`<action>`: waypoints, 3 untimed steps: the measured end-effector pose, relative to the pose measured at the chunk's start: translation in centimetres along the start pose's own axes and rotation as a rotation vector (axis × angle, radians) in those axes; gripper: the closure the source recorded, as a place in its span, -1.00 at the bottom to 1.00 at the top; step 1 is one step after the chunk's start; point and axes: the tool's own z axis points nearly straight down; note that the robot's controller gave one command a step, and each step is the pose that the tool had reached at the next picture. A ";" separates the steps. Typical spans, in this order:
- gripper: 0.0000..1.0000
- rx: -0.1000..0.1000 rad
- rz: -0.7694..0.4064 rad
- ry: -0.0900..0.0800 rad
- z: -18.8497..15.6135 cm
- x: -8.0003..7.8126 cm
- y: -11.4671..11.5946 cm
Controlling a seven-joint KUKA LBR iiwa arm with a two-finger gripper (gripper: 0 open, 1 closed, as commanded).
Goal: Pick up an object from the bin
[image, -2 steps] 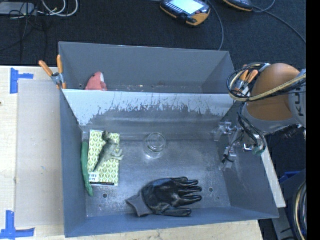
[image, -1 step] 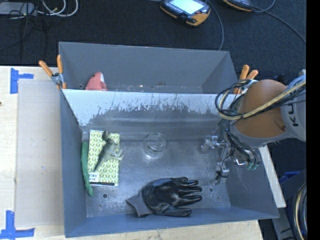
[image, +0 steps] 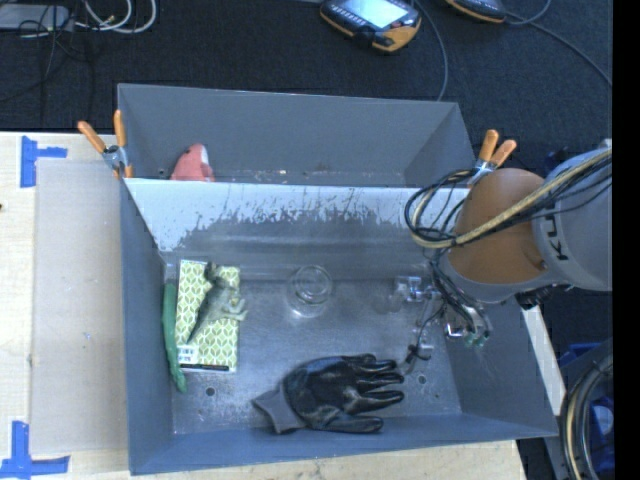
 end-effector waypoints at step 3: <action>-1.00 0.000 0.018 -0.001 1.5 1.6 -0.4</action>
Offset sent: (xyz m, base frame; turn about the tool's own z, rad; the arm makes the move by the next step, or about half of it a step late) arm -0.0400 0.0382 -0.0108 0.1638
